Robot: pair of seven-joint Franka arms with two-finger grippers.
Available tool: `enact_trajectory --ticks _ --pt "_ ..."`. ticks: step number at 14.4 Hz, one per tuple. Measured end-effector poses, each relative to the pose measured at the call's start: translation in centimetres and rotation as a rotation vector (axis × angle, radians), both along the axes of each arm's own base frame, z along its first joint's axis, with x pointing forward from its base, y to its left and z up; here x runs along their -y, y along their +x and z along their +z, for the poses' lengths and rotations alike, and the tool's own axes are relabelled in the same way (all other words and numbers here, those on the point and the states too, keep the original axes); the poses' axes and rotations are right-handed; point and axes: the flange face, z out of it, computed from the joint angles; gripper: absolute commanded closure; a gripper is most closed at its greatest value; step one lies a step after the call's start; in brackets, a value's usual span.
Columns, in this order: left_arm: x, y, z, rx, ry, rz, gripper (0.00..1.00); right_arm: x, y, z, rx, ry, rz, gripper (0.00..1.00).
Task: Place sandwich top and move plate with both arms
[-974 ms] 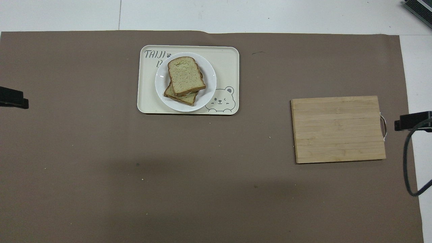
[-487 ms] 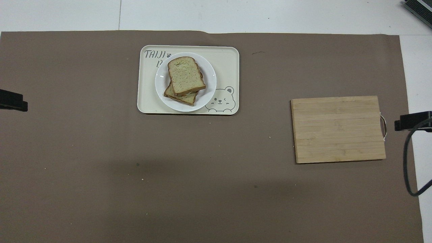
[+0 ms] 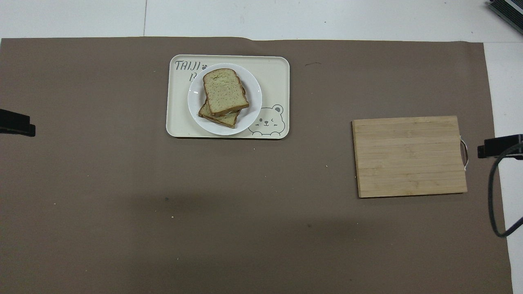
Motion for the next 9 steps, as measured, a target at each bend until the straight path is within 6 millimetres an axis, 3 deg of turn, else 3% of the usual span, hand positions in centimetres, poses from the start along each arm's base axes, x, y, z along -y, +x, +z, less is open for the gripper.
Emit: enact_trajectory --ticks 9 --pt "-0.13 -0.01 -0.01 -0.001 0.000 0.002 0.00 0.56 -0.03 0.00 0.000 0.001 -0.011 0.00"
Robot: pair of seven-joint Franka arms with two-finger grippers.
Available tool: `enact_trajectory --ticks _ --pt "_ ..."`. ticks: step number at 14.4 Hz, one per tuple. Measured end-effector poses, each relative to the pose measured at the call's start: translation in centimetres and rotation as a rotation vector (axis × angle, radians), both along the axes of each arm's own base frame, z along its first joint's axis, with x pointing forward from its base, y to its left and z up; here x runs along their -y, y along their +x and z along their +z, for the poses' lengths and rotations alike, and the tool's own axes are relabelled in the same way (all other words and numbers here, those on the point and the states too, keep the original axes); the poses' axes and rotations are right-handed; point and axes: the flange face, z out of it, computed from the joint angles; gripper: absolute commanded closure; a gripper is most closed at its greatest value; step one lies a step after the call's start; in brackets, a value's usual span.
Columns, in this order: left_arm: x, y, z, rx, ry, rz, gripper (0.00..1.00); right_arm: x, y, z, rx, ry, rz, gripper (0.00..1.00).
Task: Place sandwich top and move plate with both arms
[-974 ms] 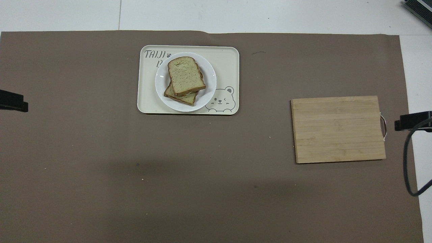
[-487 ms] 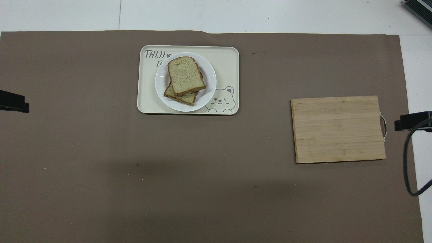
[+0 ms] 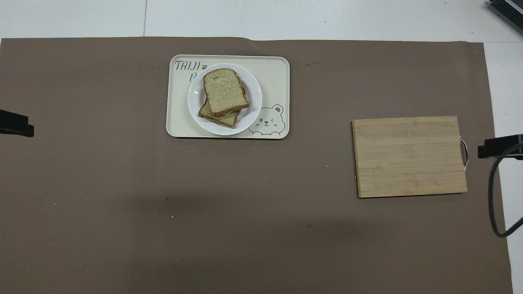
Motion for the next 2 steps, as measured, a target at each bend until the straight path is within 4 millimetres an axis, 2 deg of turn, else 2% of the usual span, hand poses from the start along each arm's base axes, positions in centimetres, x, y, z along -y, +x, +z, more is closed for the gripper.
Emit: enact_trajectory --ticks 2 --pt "0.00 0.00 0.00 0.000 0.000 0.000 0.00 0.38 -0.02 0.00 0.000 0.000 -0.008 0.00"
